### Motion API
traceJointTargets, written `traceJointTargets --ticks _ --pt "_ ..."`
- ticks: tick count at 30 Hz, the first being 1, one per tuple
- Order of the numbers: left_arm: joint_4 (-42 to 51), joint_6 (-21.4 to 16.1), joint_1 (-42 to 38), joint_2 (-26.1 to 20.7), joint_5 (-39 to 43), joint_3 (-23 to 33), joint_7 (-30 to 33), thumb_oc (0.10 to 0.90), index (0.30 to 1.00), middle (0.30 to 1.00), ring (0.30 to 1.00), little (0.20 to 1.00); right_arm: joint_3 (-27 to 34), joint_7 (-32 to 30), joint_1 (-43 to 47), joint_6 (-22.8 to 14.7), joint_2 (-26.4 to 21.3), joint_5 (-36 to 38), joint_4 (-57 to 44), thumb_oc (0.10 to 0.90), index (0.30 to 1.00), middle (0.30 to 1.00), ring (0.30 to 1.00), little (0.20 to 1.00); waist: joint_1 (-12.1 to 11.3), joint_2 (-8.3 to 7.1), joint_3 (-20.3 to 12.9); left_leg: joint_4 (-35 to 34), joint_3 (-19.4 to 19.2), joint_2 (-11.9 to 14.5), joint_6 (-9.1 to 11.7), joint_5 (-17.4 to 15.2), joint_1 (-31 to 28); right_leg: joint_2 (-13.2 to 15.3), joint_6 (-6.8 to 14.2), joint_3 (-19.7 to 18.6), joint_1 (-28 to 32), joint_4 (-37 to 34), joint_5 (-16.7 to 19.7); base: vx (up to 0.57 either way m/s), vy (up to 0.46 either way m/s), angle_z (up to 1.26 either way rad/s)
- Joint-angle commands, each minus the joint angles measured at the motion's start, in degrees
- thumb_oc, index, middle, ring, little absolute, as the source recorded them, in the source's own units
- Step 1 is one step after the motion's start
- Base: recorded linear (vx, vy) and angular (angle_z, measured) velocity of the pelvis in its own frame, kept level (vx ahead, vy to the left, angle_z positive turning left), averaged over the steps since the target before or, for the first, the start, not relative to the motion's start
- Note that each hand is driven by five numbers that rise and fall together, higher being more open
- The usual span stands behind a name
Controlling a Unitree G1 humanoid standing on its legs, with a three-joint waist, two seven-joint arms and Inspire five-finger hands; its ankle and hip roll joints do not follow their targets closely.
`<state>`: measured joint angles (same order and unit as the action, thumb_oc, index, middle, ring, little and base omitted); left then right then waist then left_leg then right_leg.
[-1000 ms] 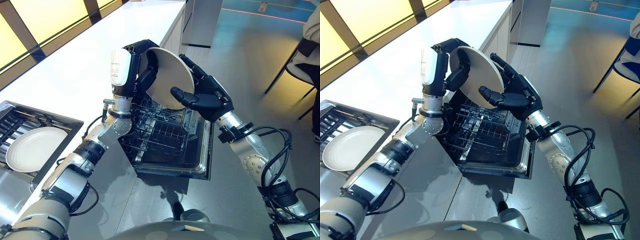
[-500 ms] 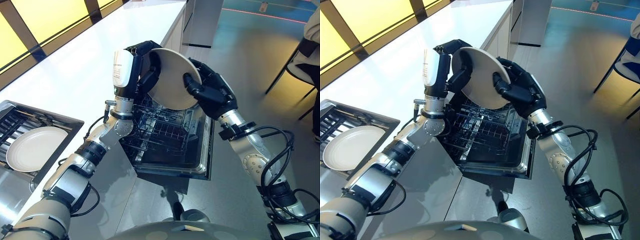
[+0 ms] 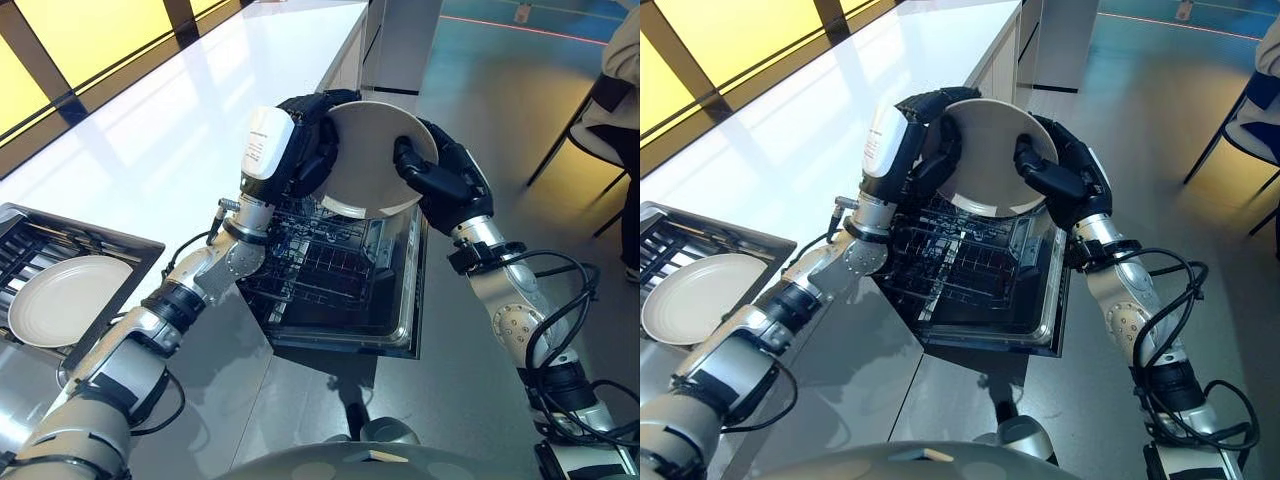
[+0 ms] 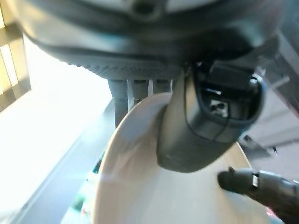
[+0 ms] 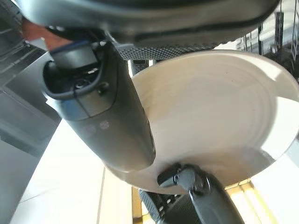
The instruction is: Pick up plates and place into dishwasher.
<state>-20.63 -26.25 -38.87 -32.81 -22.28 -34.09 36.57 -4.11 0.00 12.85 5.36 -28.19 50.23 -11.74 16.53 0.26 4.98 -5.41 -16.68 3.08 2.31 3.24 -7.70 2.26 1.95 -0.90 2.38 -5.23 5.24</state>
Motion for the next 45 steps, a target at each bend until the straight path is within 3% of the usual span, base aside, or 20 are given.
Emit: traceJointTargets --ticks 1,4,6,7,10,15,21,30,33,38,42,45 --pt "5.4 5.1 -7.7 -2.3 11.9 2.9 -8.1 0.800 0.900 0.900 0.900 0.900 -0.9 3.3 3.7 -4.9 -1.4 -7.2 -5.1 0.100 0.300 0.300 0.300 0.200 -1.8 0.18 -4.1 0.4 0.7 -1.9 -1.2 -3.7 -1.3 -0.7 3.7 3.0 2.1 0.7 -1.0 0.00 -0.001 0.05" --pt "12.5 12.7 -6.9 -4.7 18.3 4.3 -18.1 0.800 0.900 0.900 0.900 0.900 0.2 0.7 3.2 -5.6 -3.6 -13.6 -3.8 0.100 0.300 0.300 0.300 0.200 -3.1 0.52 -3.7 0.4 2.0 -2.2 -1.2 -3.6 -1.1 -0.5 3.9 4.0 2.3 0.6 -1.1 -0.01 -0.002 0.08" --pt "16.4 15.0 -6.0 -6.5 23.0 5.5 -23.1 0.800 0.900 0.900 0.900 0.900 1.3 -0.5 3.0 -5.7 -5.0 -16.0 -2.8 0.100 0.300 0.300 0.300 0.200 -4.0 0.65 -3.3 0.4 3.0 -2.4 -1.2 -3.6 -0.8 -0.3 4.0 4.6 2.5 0.6 -1.1 -0.02 -0.006 0.21" --pt "19.6 17.8 -5.1 -7.6 29.8 6.7 -29.9 0.800 0.900 0.900 0.900 0.900 2.2 -1.4 2.7 -5.5 -6.0 -18.6 -2.1 0.100 0.300 0.300 0.300 0.200 -4.8 0.82 -3.2 0.4 3.8 -2.5 -1.2 -3.5 -0.6 -0.2 4.1 5.0 2.6 0.5 -1.1 -0.02 -0.009 0.20" --pt "26.1 22.6 -2.4 -7.4 46.7 9.2 -40.6 0.800 0.900 0.900 0.900 0.900 2.4 -1.4 2.4 -4.9 -7.0 -20.5 -0.3 0.100 0.300 0.300 0.300 0.200 -6.0 1.09 -2.8 0.4 5.2 -2.8 -1.1 -3.2 -0.1 -0.1 4.1 5.7 2.7 0.5 -1.0 -0.02 -0.010 0.15" --pt "31.5 27.1 1.1 -7.0 61.5 10.4 -47.5 0.800 0.900 0.900 0.900 0.900 -0.6 -1.8 2.8 -3.7 -7.0 -22.5 2.5 0.100 0.300 0.300 0.300 0.200 -7.8 1.49 -2.2 0.4 7.0 -3.2 -1.3 -3.1 0.2 0.3 4.1 6.8 3.1 0.4 -1.0 0.00 -0.011 0.19" --pt "36.1 28.0 6.5 -9.0 68.6 14.2 -51.0 0.800 0.900 0.900 0.900 0.900 -3.1 -1.5 0.5 -2.5 -6.4 -25.7 3.3 0.100 0.300 0.300 0.300 0.200 -9.8 1.71 -1.8 0.4 8.5 -3.5 -1.4 -2.9 0.6 1.0 4.3 8.3 3.5 0.2 -1.1 0.00 -0.003 0.09" --pt "37.2 22.0 11.4 -13.9 55.9 20.1 -49.8 0.800 0.900 0.900 0.900 0.900 -7.1 -6.8 1.2 -2.9 -4.5 -31.8 9.2 0.100 0.300 0.300 0.300 0.200 -13.7 1.47 -1.5 0.4 11.3 -4.2 -1.5 -2.5 1.1 1.7 4.2 11.1 4.3 0.2 -1.5 0.00 -0.007 0.18" --pt "36.8 20.8 11.7 -14.6 59.3 21.9 -50.2 0.800 0.900 0.900 0.900 0.900 -8.8 -9.7 3.2 -3.8 -3.6 -35.9 12.9 0.100 0.300 0.300 0.300 0.200 -14.9 1.44 -1.4 0.4 12.0 -4.3 -1.5 -2.3 1.3 1.9 4.0 12.0 4.6 0.2 -1.7 0.00 -0.001 0.15" --pt "36.6 19.9 10.7 -14.1 58.3 22.4 -48.6 0.800 0.900 0.900 0.900 0.900 -11.6 -17.1 8.0 -3.8 -3.0 -44.8 19.3 0.100 0.300 0.300 0.300 0.200 -16.5 1.33 -1.3 0.4 13.0 -4.5 -1.4 -2.1 1.3 2.1 3.9 13.2 5.2 0.2 -1.9 0.00 0.001 0.16" --pt "37.2 20.1 12.9 -13.8 57.0 24.7 -49.0 0.800 0.900 0.900 0.900 0.900 -10.3 -22.5 10.2 -3.2 -4.4 -50.8 21.9 0.100 0.300 0.300 0.300 0.200 -17.7 1.10 -1.2 0.4 13.8 -4.6 -1.3 -2.0 1.3 2.1 3.8 13.9 5.6 0.2 -2.0 0.01 -0.002 0.17" --pt "37.0 20.2 14.8 -13.6 56.6 26.4 -49.4 0.800 0.900 0.900 0.900 0.900 -8.8 -25.1 10.7 -3.4 -6.0 -51.3 22.5 0.100 0.300 0.300 0.300 0.200 -18.2 0.95 -0.9 0.4 14.2 -4.7 -1.4 -2.1 1.1 2.1 3.8 14.2 5.8 0.2 -2.0 0.01 -0.004 0.08"
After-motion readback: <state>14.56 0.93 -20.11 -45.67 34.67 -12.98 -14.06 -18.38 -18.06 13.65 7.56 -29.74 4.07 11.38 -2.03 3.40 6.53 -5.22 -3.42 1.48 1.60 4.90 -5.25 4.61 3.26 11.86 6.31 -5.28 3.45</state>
